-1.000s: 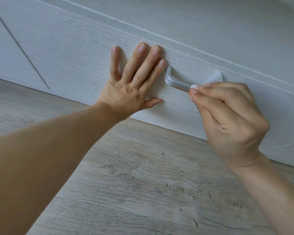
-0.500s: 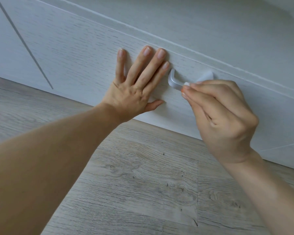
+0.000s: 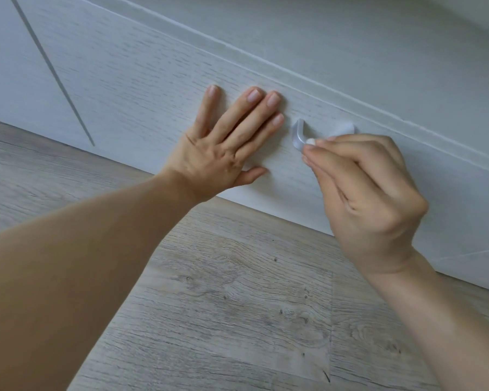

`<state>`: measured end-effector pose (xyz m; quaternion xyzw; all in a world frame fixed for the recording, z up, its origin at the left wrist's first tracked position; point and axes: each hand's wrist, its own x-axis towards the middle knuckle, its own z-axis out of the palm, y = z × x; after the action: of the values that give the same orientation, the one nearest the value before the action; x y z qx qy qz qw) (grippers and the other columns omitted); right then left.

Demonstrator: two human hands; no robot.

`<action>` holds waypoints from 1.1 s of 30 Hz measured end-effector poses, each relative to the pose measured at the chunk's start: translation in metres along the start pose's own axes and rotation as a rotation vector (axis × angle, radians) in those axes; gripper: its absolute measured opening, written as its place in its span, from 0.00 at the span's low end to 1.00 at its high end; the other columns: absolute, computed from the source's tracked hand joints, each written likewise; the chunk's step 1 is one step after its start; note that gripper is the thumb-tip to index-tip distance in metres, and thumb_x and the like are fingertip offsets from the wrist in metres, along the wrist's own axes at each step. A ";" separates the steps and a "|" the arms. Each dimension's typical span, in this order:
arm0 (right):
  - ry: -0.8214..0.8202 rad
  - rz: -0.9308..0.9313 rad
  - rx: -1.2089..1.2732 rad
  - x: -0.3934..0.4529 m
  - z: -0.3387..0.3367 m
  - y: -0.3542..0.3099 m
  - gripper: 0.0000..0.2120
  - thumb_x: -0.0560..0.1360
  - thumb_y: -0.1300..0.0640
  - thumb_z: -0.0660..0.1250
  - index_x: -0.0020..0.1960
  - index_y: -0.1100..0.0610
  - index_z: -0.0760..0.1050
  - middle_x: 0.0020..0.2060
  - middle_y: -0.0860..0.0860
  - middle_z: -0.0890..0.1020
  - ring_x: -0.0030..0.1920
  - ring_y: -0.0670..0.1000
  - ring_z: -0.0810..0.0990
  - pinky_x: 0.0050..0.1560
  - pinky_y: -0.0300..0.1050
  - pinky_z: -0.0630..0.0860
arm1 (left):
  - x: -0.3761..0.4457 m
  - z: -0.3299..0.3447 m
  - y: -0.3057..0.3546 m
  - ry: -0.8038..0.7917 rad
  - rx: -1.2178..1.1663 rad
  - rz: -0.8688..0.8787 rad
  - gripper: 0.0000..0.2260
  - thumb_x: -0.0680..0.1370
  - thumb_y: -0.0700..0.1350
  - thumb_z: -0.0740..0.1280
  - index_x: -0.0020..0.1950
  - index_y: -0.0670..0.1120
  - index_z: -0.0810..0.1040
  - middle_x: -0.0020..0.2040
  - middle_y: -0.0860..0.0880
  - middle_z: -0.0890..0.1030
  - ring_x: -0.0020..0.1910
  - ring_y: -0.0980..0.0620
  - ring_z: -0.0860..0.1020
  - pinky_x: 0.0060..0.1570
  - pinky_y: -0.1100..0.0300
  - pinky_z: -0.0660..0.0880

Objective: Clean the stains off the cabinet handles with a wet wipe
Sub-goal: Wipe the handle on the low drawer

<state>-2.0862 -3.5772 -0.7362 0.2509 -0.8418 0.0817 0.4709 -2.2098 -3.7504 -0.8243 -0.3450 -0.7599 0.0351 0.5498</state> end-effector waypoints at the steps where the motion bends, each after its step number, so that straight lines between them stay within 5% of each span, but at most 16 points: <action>1: -0.003 -0.006 0.012 0.001 0.001 0.000 0.03 0.73 0.72 0.71 0.44 0.69 0.83 0.39 0.60 0.84 0.40 0.59 0.83 0.46 0.48 0.79 | 0.000 0.000 0.000 0.004 -0.004 -0.002 0.39 0.80 0.63 0.54 0.78 0.40 0.41 0.77 0.42 0.36 0.76 0.44 0.38 0.72 0.41 0.37; 17: -0.007 -0.010 -0.018 0.004 0.006 -0.003 0.03 0.74 0.71 0.71 0.43 0.67 0.84 0.39 0.59 0.84 0.38 0.58 0.82 0.40 0.51 0.80 | -0.002 0.002 0.001 0.013 -0.017 0.004 0.39 0.81 0.63 0.53 0.78 0.39 0.40 0.77 0.41 0.36 0.76 0.44 0.37 0.72 0.41 0.36; 27: -0.004 0.004 -0.009 0.007 -0.001 -0.005 0.03 0.74 0.71 0.71 0.43 0.68 0.84 0.39 0.59 0.84 0.38 0.58 0.82 0.41 0.50 0.80 | -0.002 -0.011 -0.011 0.016 -0.024 0.043 0.40 0.78 0.56 0.65 0.78 0.38 0.48 0.78 0.42 0.41 0.77 0.46 0.45 0.73 0.43 0.45; 33: -0.001 -0.003 -0.013 0.006 0.005 -0.006 0.03 0.74 0.71 0.71 0.44 0.67 0.84 0.39 0.58 0.84 0.38 0.58 0.82 0.41 0.51 0.80 | -0.003 -0.005 -0.011 0.019 0.030 0.039 0.39 0.78 0.59 0.63 0.78 0.38 0.48 0.78 0.43 0.41 0.77 0.47 0.44 0.72 0.40 0.42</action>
<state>-2.0898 -3.5865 -0.7343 0.2493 -0.8421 0.0752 0.4723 -2.2100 -3.7620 -0.8196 -0.3519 -0.7473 0.0538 0.5611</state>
